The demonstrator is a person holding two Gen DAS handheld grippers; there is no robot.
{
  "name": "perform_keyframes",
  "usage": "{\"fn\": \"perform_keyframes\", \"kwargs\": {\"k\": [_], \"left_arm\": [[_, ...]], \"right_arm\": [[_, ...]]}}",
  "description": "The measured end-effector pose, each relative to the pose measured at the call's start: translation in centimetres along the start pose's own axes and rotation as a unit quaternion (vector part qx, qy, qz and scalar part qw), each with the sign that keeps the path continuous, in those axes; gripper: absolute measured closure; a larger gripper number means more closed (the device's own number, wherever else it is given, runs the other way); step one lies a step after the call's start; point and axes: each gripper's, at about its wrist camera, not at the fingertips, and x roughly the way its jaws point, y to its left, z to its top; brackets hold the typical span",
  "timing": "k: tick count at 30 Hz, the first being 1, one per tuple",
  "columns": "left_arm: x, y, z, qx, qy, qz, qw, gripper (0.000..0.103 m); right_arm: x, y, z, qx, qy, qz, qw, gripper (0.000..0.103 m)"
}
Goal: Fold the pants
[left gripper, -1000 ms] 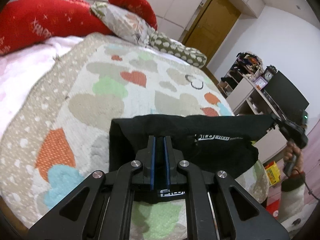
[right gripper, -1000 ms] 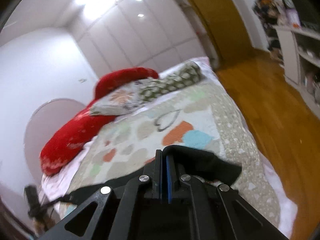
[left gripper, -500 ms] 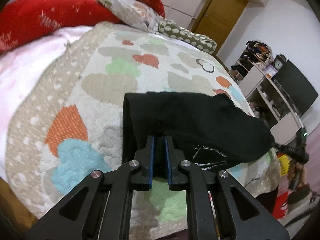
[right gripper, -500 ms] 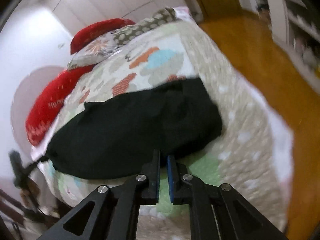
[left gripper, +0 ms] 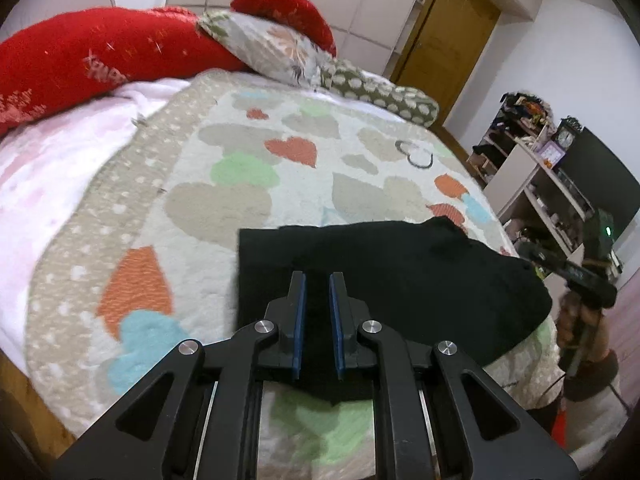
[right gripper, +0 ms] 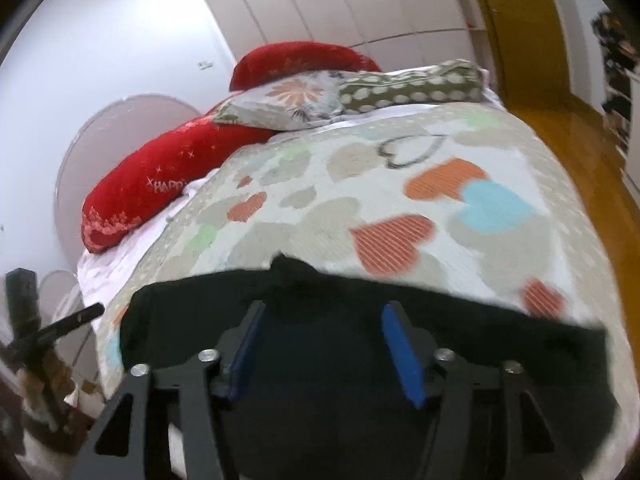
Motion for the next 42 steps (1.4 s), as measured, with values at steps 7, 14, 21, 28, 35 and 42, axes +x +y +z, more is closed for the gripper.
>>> {"fn": "perform_keyframes", "kwargs": {"k": [7,14,21,28,35,42], "left_arm": [[6.6,-0.4,0.6,-0.004,0.037,0.050,0.9981,0.094],[10.3,0.7,1.4,0.002,0.046,0.072,0.9963,0.094],[8.7,-0.1,1.0,0.011,0.039,0.095,0.9947,0.094],[6.9,-2.0,0.3,0.023,0.023,0.111,0.9933,0.094],[6.0,-2.9,-1.0,0.017,0.017,0.107,0.9939,0.094],[7.6,-1.0,-2.9,-0.016,0.035,0.107,0.9935,0.093]], "right_arm": [[9.3,3.5,1.2,-0.075,0.054,-0.045,0.995,0.048],[13.7,2.2,2.3,-0.062,0.069,-0.097,0.991,0.066],[10.2,2.0,2.2,-0.034,0.064,-0.066,0.995,0.066],[4.5,3.1,-0.5,-0.048,0.049,-0.052,0.996,0.061],[2.4,3.1,-4.0,-0.050,0.067,-0.056,0.995,0.059],[3.6,1.9,-6.6,-0.039,0.080,-0.069,0.994,0.057]]}}
